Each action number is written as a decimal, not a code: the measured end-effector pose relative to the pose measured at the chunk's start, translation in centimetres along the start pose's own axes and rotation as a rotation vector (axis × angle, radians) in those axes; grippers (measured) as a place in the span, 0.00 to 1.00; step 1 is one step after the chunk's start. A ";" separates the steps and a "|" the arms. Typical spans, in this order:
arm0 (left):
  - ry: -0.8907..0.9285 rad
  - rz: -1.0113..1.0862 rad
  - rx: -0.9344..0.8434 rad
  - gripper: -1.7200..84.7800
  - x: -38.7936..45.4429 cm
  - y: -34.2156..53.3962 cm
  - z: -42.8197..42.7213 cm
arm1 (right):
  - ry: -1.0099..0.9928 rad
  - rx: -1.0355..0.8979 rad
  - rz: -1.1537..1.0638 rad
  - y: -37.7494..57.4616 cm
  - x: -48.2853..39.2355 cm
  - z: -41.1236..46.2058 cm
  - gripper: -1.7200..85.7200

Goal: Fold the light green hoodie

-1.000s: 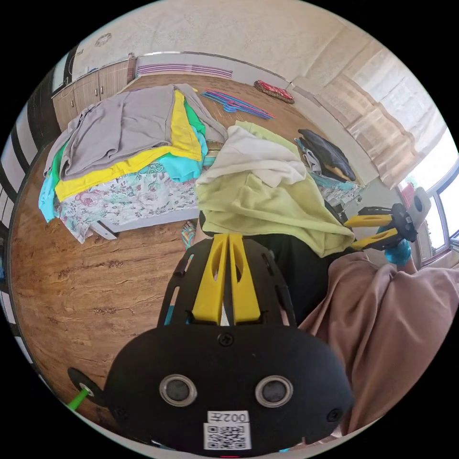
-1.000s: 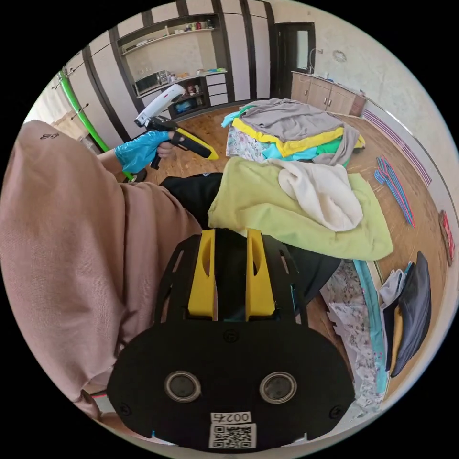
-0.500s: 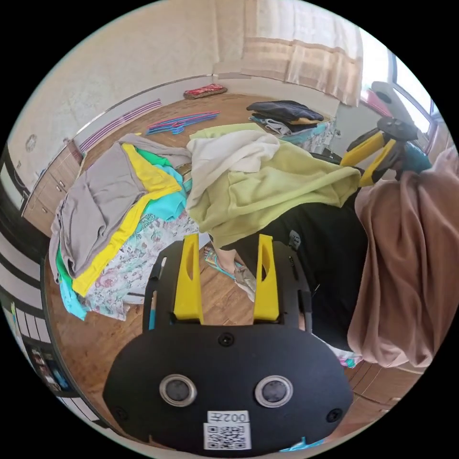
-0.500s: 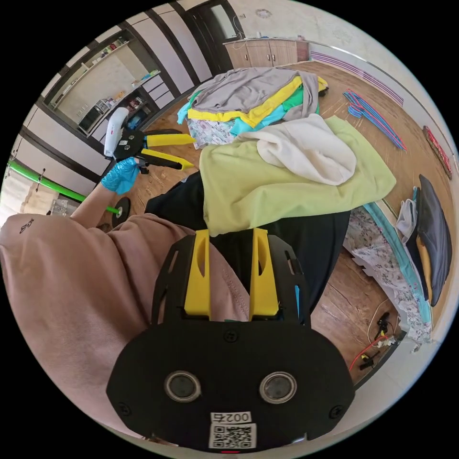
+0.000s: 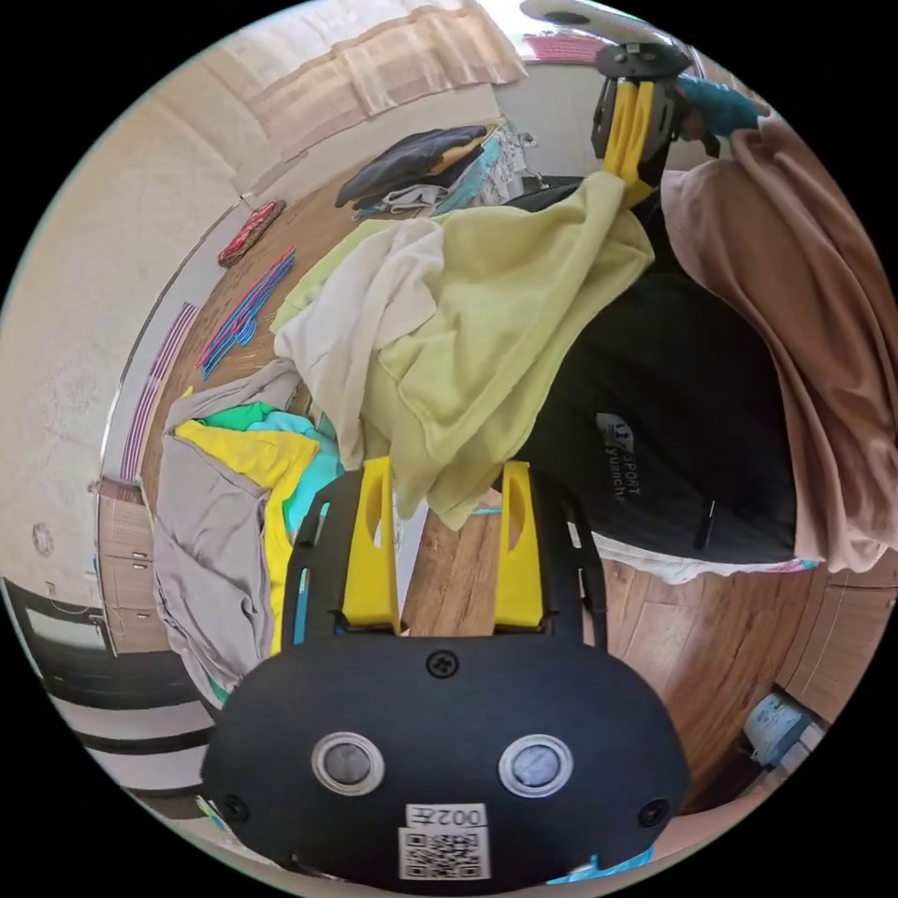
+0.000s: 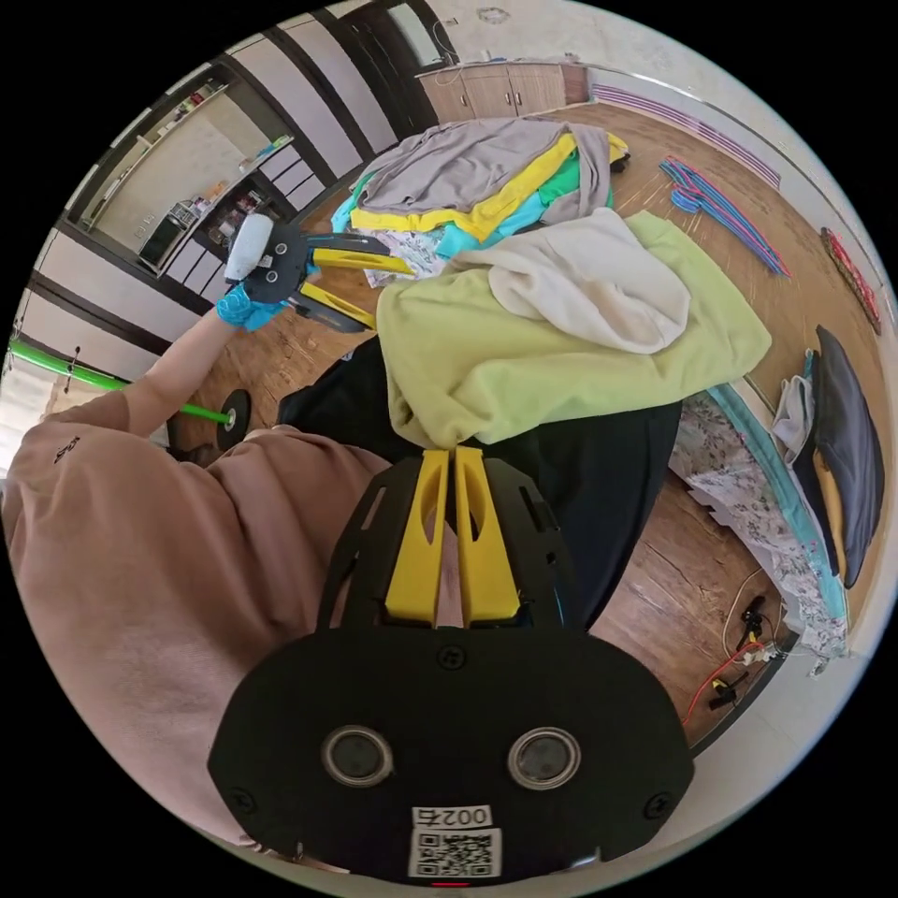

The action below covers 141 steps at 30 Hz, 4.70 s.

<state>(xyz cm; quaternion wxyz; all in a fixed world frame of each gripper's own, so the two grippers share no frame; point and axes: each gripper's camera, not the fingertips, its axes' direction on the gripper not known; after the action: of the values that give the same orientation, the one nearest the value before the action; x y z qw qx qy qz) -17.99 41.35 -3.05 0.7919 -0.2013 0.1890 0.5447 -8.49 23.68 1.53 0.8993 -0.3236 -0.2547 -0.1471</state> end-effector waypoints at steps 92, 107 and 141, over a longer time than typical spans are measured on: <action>0.272 -0.021 0.097 0.12 -1.9 -3.5 -11.1 | 0.142 -0.070 -0.584 21.6 0.6 -4.4 0.16; 0.298 0.020 0.104 0.16 -2.3 -8.0 -11.4 | 0.131 0.092 -0.518 19.8 2.7 -7.4 0.07; -0.229 -0.164 0.104 0.04 -17.4 -23.6 -12.5 | 0.422 0.609 -0.007 6.3 23.7 -15.1 0.02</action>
<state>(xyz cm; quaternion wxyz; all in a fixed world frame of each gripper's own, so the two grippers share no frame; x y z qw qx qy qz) -2.66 13.40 -1.93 0.8594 -0.1112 0.1083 0.4871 19.32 16.11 1.46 0.9866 -0.0029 -0.0967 -0.1312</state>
